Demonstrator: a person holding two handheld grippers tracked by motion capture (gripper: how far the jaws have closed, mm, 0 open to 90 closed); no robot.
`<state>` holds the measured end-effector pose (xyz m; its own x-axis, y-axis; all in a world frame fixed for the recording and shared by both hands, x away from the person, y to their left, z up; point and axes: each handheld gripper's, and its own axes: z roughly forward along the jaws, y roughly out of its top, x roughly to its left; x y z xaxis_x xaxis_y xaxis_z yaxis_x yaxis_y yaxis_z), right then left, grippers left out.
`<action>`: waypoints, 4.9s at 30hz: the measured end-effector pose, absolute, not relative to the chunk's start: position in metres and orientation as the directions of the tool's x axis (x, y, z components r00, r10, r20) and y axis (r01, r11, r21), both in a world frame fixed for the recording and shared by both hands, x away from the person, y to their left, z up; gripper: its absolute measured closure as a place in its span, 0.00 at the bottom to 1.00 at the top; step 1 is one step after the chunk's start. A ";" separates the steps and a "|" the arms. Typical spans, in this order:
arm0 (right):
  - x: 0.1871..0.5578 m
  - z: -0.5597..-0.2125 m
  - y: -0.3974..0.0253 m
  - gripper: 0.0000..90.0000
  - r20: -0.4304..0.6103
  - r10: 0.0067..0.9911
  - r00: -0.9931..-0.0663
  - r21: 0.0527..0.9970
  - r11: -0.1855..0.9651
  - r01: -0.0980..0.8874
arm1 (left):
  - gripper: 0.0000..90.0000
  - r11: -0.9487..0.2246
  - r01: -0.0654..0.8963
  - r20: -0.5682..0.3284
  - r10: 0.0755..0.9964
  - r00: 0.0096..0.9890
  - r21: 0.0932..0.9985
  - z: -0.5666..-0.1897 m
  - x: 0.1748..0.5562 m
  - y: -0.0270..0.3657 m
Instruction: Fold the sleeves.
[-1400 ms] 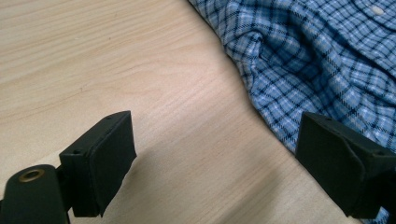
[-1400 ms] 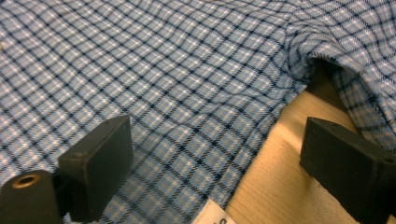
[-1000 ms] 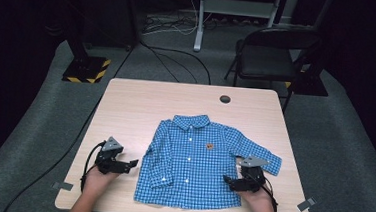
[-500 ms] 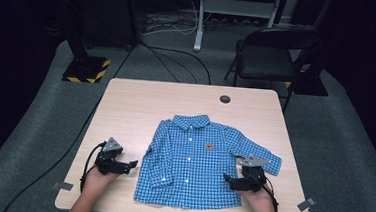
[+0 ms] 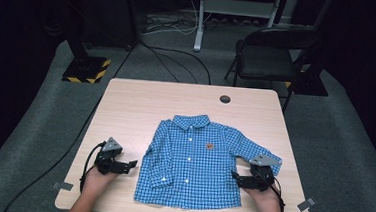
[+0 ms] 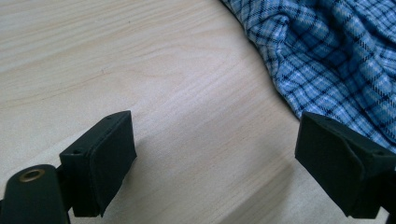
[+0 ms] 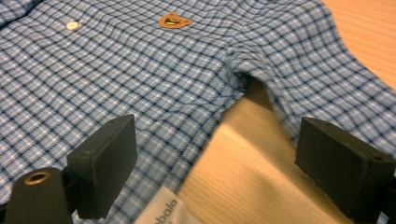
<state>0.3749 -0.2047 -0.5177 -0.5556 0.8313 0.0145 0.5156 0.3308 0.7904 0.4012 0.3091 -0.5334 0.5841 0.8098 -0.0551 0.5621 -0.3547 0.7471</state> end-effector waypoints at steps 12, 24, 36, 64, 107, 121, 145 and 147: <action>0.375 -0.516 -0.219 0.14 0.009 0.856 -0.518 0.799 0.305 0.518 | 0.13 -0.353 0.558 -0.053 0.810 0.584 0.751 -0.534 0.402 0.310; 0.376 -0.515 -0.244 0.16 0.017 0.899 -0.438 0.811 0.244 0.532 | 0.09 -0.404 0.543 0.004 0.805 0.593 0.736 -0.535 0.401 0.305; 0.378 -0.515 -0.266 0.18 -0.006 0.939 -0.343 0.820 0.201 0.536 | 0.07 -0.400 0.547 0.005 0.810 0.586 0.735 -0.536 0.402 0.305; 0.390 -0.526 -0.292 0.25 -0.089 0.988 -0.127 0.796 0.147 0.587 | 0.06 -0.388 0.558 0.006 0.825 0.566 0.733 -0.536 0.403 0.306; 0.393 -0.524 -0.290 0.83 -0.039 0.964 -0.262 0.792 0.190 0.581 | 0.06 -0.388 0.558 0.007 0.825 0.566 0.734 -0.536 0.403 0.306; 0.380 -0.506 -0.264 0.85 -0.172 0.935 -0.311 0.828 0.308 0.468 | 0.06 -0.388 0.558 0.006 0.825 0.566 0.734 -0.536 0.403 0.306; 0.358 -0.497 -0.193 0.85 -0.362 0.786 -0.502 0.790 0.544 0.283 | 0.06 -0.391 0.557 0.009 0.824 0.567 0.733 -0.536 0.403 0.306; 0.357 -0.498 -0.186 0.85 -0.363 0.770 -0.525 0.785 0.556 0.273 | 0.06 -0.391 0.557 0.009 0.824 0.567 0.733 -0.536 0.403 0.306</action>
